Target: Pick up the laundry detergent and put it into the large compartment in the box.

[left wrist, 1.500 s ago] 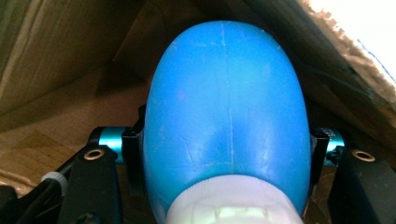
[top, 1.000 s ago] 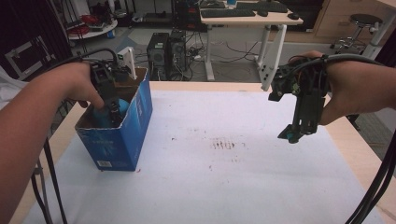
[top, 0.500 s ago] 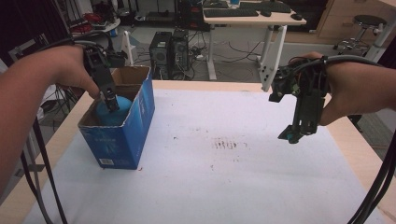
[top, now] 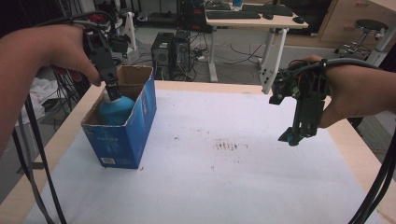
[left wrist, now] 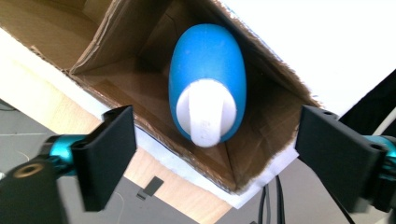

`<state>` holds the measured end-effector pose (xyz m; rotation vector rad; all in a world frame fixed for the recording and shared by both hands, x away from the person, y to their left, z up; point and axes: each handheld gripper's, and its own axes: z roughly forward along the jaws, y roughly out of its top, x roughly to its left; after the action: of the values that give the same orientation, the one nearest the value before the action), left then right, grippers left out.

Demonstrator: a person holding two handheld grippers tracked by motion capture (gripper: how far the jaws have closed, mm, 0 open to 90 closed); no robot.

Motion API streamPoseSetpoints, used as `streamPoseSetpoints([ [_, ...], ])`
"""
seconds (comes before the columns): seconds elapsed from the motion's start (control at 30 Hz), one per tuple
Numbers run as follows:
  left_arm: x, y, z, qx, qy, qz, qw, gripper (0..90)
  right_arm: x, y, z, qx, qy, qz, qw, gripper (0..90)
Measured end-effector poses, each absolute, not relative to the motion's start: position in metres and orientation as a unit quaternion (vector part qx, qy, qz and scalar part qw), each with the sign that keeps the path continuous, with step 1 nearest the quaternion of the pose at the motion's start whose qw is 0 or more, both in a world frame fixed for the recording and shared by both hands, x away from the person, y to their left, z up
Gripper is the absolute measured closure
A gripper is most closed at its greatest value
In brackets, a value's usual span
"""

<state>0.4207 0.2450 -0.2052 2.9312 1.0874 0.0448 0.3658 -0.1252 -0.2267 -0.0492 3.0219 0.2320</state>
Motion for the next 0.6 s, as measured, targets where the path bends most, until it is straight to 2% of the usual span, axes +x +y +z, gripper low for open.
streamPoseSetpoints([
  [0.6, 0.411, 0.194, -0.189, 0.961, 0.276, 0.013, 0.014, 5.8, 0.364, -0.125, -0.229, -0.017, 0.996, 0.070, 0.050, 0.7],
])
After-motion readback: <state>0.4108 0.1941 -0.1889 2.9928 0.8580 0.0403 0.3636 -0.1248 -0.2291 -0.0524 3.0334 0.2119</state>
